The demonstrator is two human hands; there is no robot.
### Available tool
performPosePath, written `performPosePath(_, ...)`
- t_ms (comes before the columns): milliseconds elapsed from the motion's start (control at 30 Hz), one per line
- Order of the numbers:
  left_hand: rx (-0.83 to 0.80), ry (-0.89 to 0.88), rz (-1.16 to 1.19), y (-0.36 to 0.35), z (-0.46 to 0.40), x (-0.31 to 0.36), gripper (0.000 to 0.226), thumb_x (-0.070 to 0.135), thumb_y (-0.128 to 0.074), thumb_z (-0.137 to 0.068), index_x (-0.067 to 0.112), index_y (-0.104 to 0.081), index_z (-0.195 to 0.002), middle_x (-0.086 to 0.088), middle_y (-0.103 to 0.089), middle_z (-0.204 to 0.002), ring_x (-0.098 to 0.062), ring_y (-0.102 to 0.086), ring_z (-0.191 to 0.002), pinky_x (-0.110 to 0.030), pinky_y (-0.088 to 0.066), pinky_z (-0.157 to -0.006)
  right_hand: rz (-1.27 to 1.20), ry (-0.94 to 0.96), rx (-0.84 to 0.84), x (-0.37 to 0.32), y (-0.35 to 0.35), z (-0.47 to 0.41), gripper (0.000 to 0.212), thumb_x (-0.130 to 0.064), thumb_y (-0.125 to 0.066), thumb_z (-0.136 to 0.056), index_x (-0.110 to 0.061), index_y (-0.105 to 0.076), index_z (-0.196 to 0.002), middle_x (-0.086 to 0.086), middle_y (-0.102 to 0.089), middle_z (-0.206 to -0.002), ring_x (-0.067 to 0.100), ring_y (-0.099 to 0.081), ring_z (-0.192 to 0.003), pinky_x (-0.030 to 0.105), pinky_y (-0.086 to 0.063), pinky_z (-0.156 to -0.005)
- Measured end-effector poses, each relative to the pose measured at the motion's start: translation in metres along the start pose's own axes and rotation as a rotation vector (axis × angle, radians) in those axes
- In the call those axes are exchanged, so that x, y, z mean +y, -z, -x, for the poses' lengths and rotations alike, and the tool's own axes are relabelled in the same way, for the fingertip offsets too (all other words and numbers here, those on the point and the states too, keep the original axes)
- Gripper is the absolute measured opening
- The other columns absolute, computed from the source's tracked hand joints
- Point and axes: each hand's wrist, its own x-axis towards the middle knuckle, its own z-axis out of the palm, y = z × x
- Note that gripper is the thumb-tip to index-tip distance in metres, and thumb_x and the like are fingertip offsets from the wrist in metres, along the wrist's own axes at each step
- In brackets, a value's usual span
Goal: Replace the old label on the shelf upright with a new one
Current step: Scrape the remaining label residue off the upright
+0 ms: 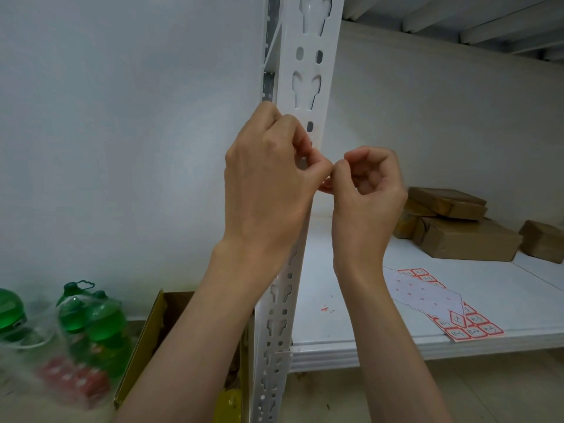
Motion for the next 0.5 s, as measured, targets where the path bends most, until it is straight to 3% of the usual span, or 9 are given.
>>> performPosePath(100, -0.019, -0.038, 0.106, 0.012, -0.007, -0.007, 0.009, 0.013, -0.075, -0.076, 0.013, -0.066, -0.074, 0.003, -0.059, -0.080, -0.006, -0.054, -0.064, -0.009, -0.046, -0.066, -0.034, -0.042, -0.007, -0.003, 0.001, -0.001, 0.015, 0.003, -0.063, -0.089, -0.011, -0.060, -0.093, 0.013, -0.063, -0.082, 0.031, -0.066, -0.074, 0.030, -0.060, -0.066)
performPosePath(233, -0.045, 0.040, 0.248, 0.036, -0.020, -0.015, 0.010, 0.015, -0.073, -0.079, 0.013, -0.063, -0.079, 0.002, -0.066, -0.078, -0.010, -0.064, -0.071, -0.018, -0.056, -0.069, -0.071, -0.081, -0.056, -0.008, 0.001, -0.003, 0.014, 0.001, -0.062, -0.091, -0.011, -0.064, -0.097, 0.015, -0.065, -0.082, 0.020, -0.066, -0.067, 0.032, -0.061, -0.071)
performPosePath(367, -0.115, 0.094, 0.298, 0.046, -0.025, -0.016, 0.017, 0.015, -0.074, -0.082, 0.022, -0.059, -0.078, 0.003, -0.069, -0.079, -0.007, -0.065, -0.070, -0.016, -0.054, -0.069, -0.095, -0.082, -0.097, -0.014, 0.001, -0.004, 0.013, -0.002, -0.061, -0.093, -0.013, -0.066, -0.097, 0.005, -0.067, -0.078, 0.015, -0.066, -0.068, 0.032, -0.061, -0.075)
performPosePath(500, -0.242, 0.063, 0.323, 0.049, -0.026, -0.010, 0.018, 0.016, -0.079, -0.085, 0.019, -0.061, -0.088, 0.004, -0.069, -0.085, -0.010, -0.069, -0.078, -0.018, -0.058, -0.074, -0.104, -0.062, -0.096, -0.019, 0.002, -0.006, 0.012, -0.004, -0.061, -0.094, -0.014, -0.065, -0.097, 0.003, -0.067, -0.077, 0.015, -0.066, -0.068, 0.031, -0.061, -0.075)
